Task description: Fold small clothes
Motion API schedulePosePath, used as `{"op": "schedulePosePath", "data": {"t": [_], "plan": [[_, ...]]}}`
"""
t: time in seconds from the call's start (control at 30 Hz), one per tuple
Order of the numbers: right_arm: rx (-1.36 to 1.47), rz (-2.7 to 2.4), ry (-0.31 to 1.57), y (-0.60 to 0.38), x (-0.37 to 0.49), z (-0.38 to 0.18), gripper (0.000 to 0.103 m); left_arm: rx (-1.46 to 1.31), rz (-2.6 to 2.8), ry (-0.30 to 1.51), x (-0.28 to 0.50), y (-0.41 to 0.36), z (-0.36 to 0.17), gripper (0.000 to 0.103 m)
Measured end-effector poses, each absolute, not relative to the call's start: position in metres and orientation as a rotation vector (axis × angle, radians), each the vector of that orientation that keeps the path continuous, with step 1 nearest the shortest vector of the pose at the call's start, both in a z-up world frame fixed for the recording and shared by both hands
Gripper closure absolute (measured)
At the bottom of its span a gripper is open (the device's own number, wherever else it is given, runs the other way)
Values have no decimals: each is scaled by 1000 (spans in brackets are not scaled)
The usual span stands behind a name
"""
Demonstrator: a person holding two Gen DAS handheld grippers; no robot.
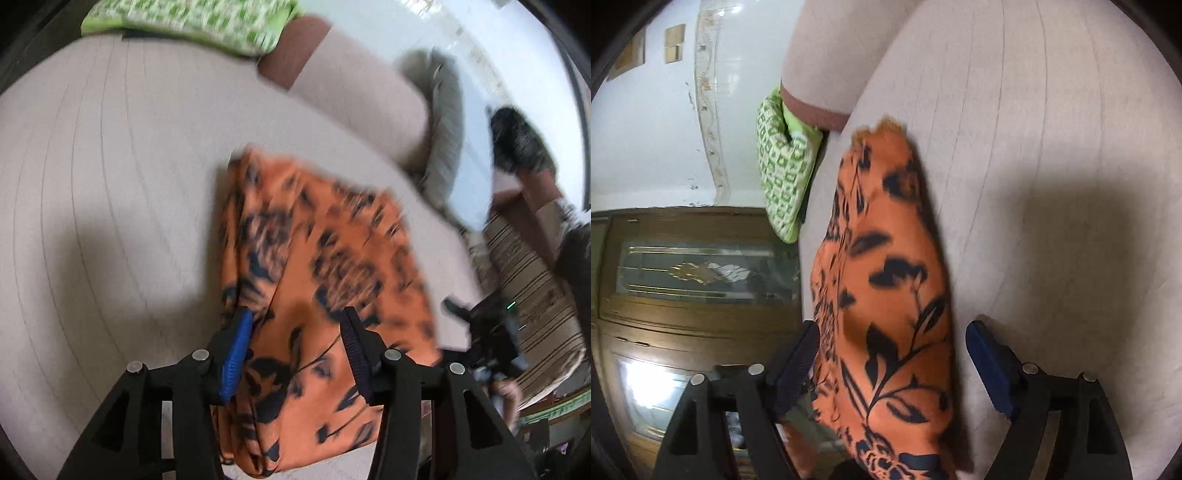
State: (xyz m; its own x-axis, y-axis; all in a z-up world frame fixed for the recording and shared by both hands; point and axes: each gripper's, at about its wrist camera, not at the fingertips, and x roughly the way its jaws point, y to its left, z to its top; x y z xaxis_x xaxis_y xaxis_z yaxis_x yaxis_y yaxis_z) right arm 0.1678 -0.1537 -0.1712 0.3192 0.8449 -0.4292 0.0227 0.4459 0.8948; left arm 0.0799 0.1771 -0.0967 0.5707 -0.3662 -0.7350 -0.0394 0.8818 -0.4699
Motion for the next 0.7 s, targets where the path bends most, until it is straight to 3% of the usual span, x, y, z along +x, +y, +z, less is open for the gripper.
{"op": "schedulePosePath", "data": {"t": [0.03,0.07,0.1,0.2,0.33,0.37,0.43,0.47,0.6,0.7], "plan": [[910,654,1144,-146,168,-169,24,-445,-184,947,80,175,-101,54],[836,642,1173,-137,169,-166,60,-405,-161,948,78,172,-102,58],[747,598,1162,-132,164,-154,62,-374,-137,960,77,171,-101,73],[626,583,1087,-123,146,-131,66,-405,-130,967,76,181,-105,77],[844,574,1171,-140,153,-170,54,-458,-139,963,73,193,-109,77],[858,571,1144,-144,149,-162,38,-450,-138,954,70,193,-104,77],[859,575,1087,-152,138,-149,21,-441,-154,943,65,192,-98,75],[867,583,1065,-158,132,-143,21,-448,-158,940,59,193,-94,70],[912,605,1049,-174,108,-141,21,-462,-199,913,36,189,-86,29],[875,632,1128,-161,98,-162,21,-411,-158,966,36,178,-100,28]]}}
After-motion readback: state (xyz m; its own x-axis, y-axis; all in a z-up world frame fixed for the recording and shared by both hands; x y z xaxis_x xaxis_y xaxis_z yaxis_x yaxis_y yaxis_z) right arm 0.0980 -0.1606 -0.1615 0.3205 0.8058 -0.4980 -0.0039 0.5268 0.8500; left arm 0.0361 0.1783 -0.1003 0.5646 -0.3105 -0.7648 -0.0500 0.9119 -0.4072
